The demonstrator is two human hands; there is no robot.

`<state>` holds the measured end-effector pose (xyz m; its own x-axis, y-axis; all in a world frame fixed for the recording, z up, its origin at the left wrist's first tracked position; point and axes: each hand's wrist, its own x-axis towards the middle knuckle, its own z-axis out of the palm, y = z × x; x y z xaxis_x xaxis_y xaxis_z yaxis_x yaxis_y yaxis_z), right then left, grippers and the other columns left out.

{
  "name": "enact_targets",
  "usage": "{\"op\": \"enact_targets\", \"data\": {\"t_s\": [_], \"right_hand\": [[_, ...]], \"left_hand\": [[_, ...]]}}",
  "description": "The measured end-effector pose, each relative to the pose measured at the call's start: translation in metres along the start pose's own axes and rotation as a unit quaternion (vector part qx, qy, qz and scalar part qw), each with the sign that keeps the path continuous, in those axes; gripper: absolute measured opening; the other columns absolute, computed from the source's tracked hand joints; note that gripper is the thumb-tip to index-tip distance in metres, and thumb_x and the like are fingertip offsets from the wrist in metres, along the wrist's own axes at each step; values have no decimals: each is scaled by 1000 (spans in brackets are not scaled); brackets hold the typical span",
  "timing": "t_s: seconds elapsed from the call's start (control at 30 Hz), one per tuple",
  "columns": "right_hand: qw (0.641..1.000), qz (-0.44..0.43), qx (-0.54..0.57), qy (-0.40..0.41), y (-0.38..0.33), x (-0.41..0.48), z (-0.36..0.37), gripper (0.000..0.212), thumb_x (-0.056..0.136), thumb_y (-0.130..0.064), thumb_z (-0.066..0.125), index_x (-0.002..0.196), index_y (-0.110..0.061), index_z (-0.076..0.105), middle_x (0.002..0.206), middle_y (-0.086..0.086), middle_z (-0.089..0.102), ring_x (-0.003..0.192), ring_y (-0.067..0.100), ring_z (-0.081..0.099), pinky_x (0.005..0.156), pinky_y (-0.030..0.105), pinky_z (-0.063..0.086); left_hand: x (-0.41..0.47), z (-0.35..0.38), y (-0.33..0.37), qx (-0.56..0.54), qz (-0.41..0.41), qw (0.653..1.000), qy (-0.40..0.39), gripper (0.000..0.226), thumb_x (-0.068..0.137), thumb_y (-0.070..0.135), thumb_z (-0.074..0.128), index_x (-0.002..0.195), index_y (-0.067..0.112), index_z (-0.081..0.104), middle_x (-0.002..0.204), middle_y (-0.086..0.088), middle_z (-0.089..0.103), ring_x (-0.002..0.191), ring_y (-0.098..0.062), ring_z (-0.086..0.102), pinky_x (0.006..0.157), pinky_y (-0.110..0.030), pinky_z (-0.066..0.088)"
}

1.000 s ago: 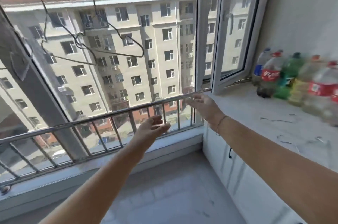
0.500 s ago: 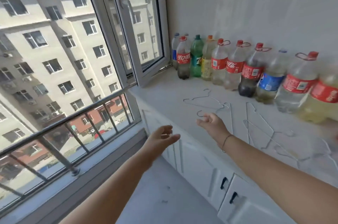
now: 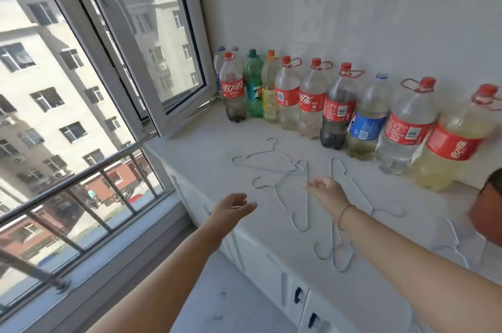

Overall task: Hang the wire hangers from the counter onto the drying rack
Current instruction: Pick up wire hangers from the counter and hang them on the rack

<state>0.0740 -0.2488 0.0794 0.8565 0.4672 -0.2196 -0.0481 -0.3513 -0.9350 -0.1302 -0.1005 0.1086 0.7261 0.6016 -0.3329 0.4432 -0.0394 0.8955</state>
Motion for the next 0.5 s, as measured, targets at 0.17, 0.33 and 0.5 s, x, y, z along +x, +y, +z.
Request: {"op": "enact_targets", "data": {"t_s": [0.17, 0.33, 0.5], "right_hand": [[1000, 3, -14, -18, -7, 52, 7, 28, 85, -25, 62, 103, -3, 63, 92, 9, 61, 85, 19, 54, 74, 25, 41], [998, -7, -52, -33, -16, 109, 26, 32, 85, -23, 61, 88, 8, 64, 77, 8, 55, 76, 17, 49, 70, 27, 36], [995, 11, -88, -49, -14, 171, 48, 45, 83, -29, 62, 96, 14, 59, 87, 26, 67, 76, 18, 53, 70, 29, 38]], "left_hand": [[40, 6, -3, 0, -26, 1000, 0, 49, 83, 38, 67, 127, 20, 52, 122, 4, 58, 106, -12, 55, 85, -25, 38], [94, 10, -12, -13, -56, 998, 3, 48, 85, 34, 65, 127, 16, 52, 121, 0, 58, 105, -14, 54, 85, -26, 39], [143, 29, -23, -64, -113, 991, -27, 46, 87, 28, 64, 127, 9, 51, 119, -7, 59, 109, -20, 55, 86, -29, 42]]}}
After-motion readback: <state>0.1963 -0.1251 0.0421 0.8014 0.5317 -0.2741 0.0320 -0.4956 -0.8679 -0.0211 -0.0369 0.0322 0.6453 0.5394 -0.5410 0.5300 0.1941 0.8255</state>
